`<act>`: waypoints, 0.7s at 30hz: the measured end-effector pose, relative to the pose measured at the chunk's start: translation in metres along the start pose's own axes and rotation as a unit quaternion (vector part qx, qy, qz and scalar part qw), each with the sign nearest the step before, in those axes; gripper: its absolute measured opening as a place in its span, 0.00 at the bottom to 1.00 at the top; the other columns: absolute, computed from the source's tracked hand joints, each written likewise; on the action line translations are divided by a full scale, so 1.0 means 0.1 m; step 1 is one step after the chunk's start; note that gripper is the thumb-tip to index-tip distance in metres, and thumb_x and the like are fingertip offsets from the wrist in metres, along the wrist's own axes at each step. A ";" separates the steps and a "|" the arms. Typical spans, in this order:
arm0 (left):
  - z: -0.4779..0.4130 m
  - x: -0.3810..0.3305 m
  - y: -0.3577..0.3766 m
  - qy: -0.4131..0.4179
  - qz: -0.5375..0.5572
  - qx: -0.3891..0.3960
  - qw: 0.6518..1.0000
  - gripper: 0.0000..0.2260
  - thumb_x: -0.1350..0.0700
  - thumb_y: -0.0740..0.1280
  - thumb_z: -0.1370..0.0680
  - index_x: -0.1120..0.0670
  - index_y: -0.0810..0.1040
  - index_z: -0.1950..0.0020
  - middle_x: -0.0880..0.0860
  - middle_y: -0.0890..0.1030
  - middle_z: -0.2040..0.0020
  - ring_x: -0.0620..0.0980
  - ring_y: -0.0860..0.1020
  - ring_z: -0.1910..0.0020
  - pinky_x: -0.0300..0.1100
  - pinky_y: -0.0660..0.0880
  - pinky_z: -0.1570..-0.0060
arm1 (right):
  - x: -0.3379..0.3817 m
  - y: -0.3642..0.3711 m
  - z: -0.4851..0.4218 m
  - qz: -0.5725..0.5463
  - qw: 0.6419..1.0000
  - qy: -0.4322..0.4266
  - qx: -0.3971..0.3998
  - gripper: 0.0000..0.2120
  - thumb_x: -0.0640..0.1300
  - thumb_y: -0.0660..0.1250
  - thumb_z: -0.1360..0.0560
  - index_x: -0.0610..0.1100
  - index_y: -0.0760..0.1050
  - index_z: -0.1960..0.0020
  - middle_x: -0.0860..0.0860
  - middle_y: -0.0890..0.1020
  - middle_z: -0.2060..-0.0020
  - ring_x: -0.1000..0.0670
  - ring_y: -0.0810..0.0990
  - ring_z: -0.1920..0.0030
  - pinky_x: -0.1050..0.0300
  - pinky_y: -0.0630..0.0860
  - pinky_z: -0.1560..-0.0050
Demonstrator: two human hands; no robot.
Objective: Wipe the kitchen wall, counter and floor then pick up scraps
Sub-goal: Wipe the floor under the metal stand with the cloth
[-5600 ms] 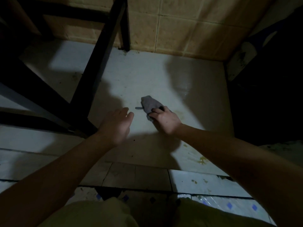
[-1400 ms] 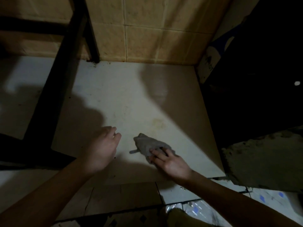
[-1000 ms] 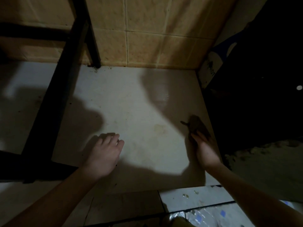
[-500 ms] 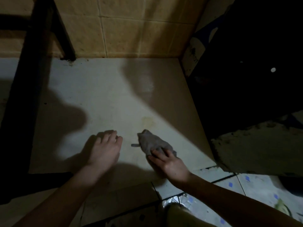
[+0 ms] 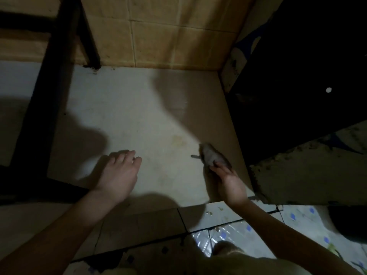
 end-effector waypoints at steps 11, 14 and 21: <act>0.48 -0.05 -0.01 0.006 0.104 -0.011 0.994 0.19 0.60 0.57 0.32 0.60 0.81 0.47 0.63 0.80 0.44 0.60 0.82 0.50 0.49 0.79 0.56 | 0.22 0.10 0.03 0.024 0.997 -0.046 0.054 0.28 0.33 0.55 0.22 0.55 0.63 0.28 0.55 0.63 0.26 0.46 0.62 0.29 0.54 0.71 0.37; 0.58 -0.01 0.09 -0.019 0.095 0.002 0.995 0.12 0.67 0.70 0.36 0.59 0.83 0.54 0.61 0.82 0.52 0.60 0.82 0.53 0.49 0.80 0.58 | 0.63 0.41 0.17 0.007 0.983 -0.151 0.107 0.25 0.39 0.56 0.20 0.56 0.60 0.26 0.56 0.59 0.25 0.48 0.58 0.26 0.54 0.66 0.32; 1.00 0.32 0.20 -0.164 0.134 0.007 0.977 0.16 0.61 0.60 0.21 0.58 0.71 0.33 0.59 0.74 0.36 0.58 0.75 0.41 0.49 0.69 0.44 | 1.06 0.41 0.19 0.076 0.949 -0.300 0.063 0.28 0.33 0.68 0.28 0.43 0.68 0.29 0.40 0.65 0.28 0.36 0.70 0.33 0.46 0.75 0.42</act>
Point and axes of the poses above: each hand's wrist, its own z-axis away from the middle knuckle, its own y-axis out of the palm, x = y × z, the point moved 10 cm from there along -z, towards the middle knuckle
